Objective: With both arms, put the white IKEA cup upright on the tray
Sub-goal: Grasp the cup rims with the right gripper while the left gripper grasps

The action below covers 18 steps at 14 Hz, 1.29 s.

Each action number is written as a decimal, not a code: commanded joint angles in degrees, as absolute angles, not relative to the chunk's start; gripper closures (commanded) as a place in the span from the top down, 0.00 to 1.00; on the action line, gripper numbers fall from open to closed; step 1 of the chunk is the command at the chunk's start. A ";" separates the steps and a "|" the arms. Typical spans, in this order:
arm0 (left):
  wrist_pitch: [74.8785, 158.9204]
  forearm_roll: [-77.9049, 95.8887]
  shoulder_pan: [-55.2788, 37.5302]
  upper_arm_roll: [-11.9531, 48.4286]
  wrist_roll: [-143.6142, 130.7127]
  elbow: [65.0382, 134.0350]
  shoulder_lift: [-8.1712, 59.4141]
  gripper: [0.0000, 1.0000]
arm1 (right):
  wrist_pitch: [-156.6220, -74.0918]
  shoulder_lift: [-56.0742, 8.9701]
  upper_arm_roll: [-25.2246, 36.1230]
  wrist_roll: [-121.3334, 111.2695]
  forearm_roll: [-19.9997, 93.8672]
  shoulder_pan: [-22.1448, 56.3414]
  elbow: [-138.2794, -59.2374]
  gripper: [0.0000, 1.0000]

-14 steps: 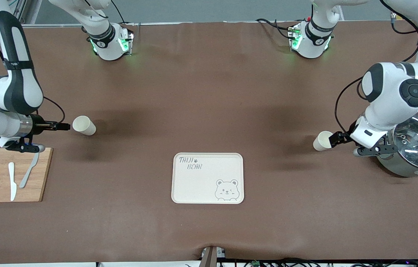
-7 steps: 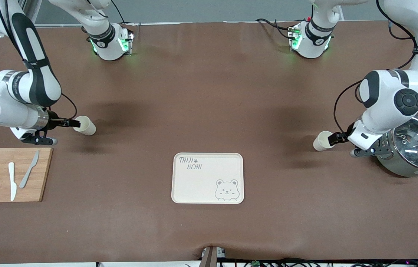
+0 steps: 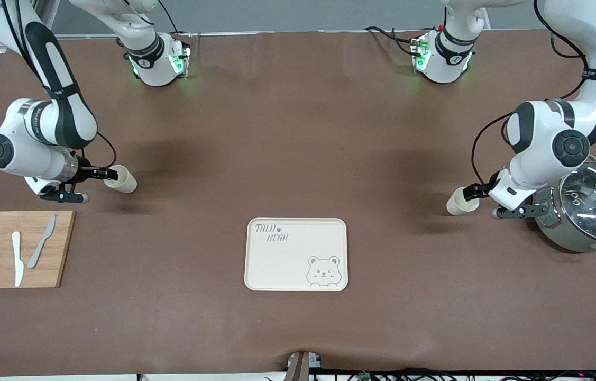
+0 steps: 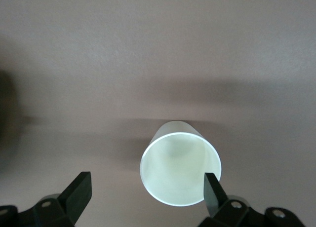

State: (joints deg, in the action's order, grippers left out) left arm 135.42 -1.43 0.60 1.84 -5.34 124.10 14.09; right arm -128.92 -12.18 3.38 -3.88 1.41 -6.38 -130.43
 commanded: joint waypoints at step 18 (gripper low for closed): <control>141.51 -2.99 0.44 2.02 -6.50 122.96 19.52 0.00 | -117.19 -11.60 2.72 -3.43 4.31 -7.56 -122.45 0.00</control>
State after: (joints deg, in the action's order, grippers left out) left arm 141.81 -1.44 0.31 1.87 -5.52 123.30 20.98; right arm -122.46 -12.22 3.39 -3.71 3.51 -6.58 -126.40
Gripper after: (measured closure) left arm 0.907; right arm 0.978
